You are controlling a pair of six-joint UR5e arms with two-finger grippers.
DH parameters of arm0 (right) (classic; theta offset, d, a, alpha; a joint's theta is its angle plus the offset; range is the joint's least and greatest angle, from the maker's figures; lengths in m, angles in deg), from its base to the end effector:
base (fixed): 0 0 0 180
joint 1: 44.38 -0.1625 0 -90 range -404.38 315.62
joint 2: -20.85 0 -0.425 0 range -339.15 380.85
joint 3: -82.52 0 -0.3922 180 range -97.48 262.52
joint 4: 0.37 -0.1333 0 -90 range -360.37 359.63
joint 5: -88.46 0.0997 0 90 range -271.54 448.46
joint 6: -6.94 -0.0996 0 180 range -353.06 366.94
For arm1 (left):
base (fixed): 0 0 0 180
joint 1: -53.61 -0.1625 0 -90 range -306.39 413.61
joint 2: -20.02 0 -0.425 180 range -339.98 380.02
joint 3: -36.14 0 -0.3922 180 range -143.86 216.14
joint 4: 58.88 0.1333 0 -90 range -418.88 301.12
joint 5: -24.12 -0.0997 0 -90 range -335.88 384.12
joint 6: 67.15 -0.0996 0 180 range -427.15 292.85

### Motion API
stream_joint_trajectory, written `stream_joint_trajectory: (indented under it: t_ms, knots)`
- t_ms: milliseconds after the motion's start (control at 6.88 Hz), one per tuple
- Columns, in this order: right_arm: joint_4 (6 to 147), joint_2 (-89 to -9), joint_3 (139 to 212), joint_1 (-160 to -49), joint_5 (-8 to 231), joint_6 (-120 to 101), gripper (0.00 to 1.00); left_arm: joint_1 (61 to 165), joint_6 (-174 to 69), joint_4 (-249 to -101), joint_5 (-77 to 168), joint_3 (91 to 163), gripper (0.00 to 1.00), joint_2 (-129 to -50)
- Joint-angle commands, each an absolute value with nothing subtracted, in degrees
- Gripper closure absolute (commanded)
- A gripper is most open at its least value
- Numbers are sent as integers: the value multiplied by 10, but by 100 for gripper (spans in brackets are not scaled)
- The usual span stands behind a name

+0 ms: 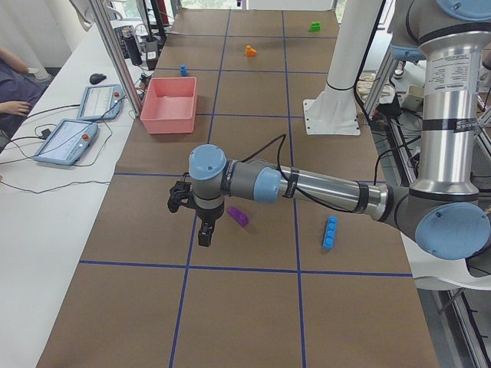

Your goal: Put all blocks into box

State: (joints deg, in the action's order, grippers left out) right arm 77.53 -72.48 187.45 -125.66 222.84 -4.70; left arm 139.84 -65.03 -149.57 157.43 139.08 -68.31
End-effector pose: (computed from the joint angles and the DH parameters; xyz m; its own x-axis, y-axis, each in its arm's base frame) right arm -0.0098 -0.4835 0.5330 0.6782 -0.1957 0.7084 0.0020 0.9644 0.2645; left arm -0.0330 -0.4880 0.5609 0.7186 0.1534 -0.6783 -0.0378 0.9825 0.1823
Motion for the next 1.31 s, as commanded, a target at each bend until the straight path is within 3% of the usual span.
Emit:
stream_joint_trajectory:
  t_ms: [0, 727, 1163]
  knots:
    - [735, -685, 1847, -1125, 2181, -114, 0, 1393, -640, -1504, 1578, 1383, 0, -695]
    - [723, -693, 1814, -1004, 2161, -163, 0, 1392, -640, -1520, 1577, 1378, 0, -701]
    - [726, -701, 1780, -994, 2162, -162, 0, 1392, -640, -1520, 1577, 1379, 0, -701]
